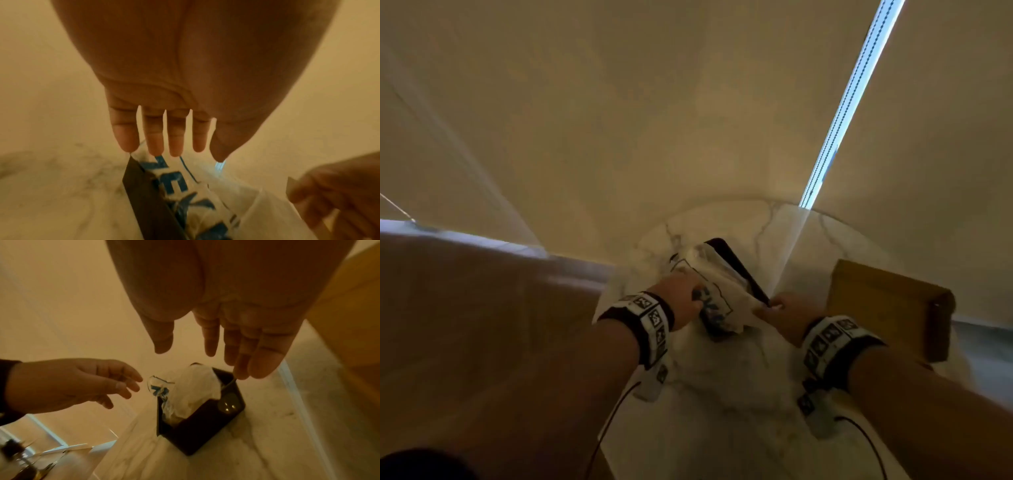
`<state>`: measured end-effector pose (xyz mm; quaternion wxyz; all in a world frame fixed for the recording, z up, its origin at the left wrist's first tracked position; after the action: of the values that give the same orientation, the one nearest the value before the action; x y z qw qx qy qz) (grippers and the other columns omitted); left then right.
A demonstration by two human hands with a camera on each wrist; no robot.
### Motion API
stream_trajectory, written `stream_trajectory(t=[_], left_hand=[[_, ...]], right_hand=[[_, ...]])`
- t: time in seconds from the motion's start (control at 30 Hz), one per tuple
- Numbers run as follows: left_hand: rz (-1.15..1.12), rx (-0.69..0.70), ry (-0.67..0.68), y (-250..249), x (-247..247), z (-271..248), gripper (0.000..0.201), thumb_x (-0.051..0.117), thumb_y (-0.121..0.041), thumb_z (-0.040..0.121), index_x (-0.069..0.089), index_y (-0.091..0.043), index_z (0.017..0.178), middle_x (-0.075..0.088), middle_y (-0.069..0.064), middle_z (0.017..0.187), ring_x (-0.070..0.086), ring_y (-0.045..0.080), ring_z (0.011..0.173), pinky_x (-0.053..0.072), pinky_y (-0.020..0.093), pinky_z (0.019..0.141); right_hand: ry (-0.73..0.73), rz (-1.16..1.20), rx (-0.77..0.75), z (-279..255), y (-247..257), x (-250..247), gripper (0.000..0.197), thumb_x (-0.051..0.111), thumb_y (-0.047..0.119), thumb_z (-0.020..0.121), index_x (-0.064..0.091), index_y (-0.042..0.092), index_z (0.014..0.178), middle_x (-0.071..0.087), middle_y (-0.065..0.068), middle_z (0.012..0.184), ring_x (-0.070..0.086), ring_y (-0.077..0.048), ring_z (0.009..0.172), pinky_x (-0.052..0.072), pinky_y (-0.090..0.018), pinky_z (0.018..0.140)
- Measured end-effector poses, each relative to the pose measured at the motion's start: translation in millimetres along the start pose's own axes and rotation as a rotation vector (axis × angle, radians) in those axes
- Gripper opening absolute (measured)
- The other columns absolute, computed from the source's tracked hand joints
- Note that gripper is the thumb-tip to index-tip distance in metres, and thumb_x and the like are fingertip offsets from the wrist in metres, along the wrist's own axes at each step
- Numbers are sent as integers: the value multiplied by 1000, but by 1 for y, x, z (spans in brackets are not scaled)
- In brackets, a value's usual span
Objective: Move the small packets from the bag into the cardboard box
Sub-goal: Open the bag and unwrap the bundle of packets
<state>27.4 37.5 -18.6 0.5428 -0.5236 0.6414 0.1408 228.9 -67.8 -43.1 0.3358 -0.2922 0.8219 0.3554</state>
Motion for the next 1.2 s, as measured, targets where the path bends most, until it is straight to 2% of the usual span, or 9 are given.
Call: stream_trajectory(t=[0.13, 0.27, 0.43, 0.57, 0.73, 0.83, 0.93, 1.03, 1.2], left_hand=[[21, -36, -43, 5, 10, 20, 55, 55, -32, 96, 40, -21, 147, 38, 9, 150, 40, 31, 136, 41, 42, 109], [106, -74, -41, 19, 5, 39, 72, 51, -22, 98, 13, -26, 159, 4, 2, 168, 13, 32, 151, 27, 50, 118], [250, -36, -23, 24, 1, 54, 60, 48, -29, 98, 26, -27, 153, 35, 6, 151, 37, 35, 133, 39, 50, 106], [220, -98, -93, 24, -6, 58, 27, 47, -37, 96, 54, -27, 120, 45, 6, 125, 44, 27, 103, 47, 45, 94], [-102, -60, -267, 16, -35, 48, 19, 58, -19, 91, 40, -18, 96, 40, 8, 113, 47, 26, 75, 41, 35, 67], [-221, -78, -314, 14, -56, 41, 24, 61, -16, 89, 38, -16, 96, 43, 12, 110, 46, 25, 76, 39, 34, 66], [-379, -43, -347, 8, -74, 30, 45, 67, -11, 84, 41, -17, 121, 51, 15, 117, 51, 21, 82, 41, 30, 66], [-290, -25, -293, -2, -89, 23, 65, 71, -16, 86, 41, -16, 144, 52, 12, 135, 53, 28, 117, 43, 29, 92], [-234, 19, -449, -17, -129, -5, 43, 83, -24, 75, 50, -18, 101, 51, 2, 103, 53, 20, 84, 37, 25, 60]], right_hand=[[42, 50, 63, 14, 17, 22, 52, 50, 67, 86, 58, 18, 105, 62, -3, 96, 59, -20, 82, 47, -31, 71], [-10, -13, 79, 33, 21, 23, 22, 56, 31, 91, 59, 17, 108, 63, -5, 103, 59, -23, 87, 51, -33, 79], [-122, -57, 12, 40, 26, -13, 6, 49, 18, 93, 50, 24, 95, 56, -3, 94, 48, -15, 70, 44, -29, 64], [-278, 19, 9, 41, 21, -35, 7, 47, 16, 93, 52, 21, 96, 56, -4, 93, 51, -18, 77, 40, -31, 71], [-373, 158, -52, 33, 30, -62, 14, 50, 10, 89, 48, 19, 99, 57, -8, 90, 51, -18, 72, 39, -29, 57], [-225, 235, -58, 27, 38, -78, 34, 70, 22, 83, 51, 22, 111, 57, -4, 98, 54, -19, 82, 42, -28, 62], [-58, 130, -68, 19, 47, -92, 49, 68, 45, 83, 59, 16, 121, 60, -1, 107, 56, -22, 96, 44, -31, 76], [-126, -69, -103, 5, 59, -109, 57, 65, 48, 86, 57, 13, 130, 56, -6, 130, 51, -25, 118, 41, -34, 95], [-372, -38, -222, -38, 81, -151, 37, 73, 40, 80, 53, 19, 102, 56, 1, 95, 49, -14, 79, 36, -28, 67]])
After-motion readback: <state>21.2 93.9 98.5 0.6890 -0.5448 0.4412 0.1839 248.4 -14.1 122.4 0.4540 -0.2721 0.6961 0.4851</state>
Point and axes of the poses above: each hand's wrist, its own z-axis towards the middle knuckle, its own x-axis out of the palm, y = z × x, the point moved 5 cm from there along z, towards the middle knuckle
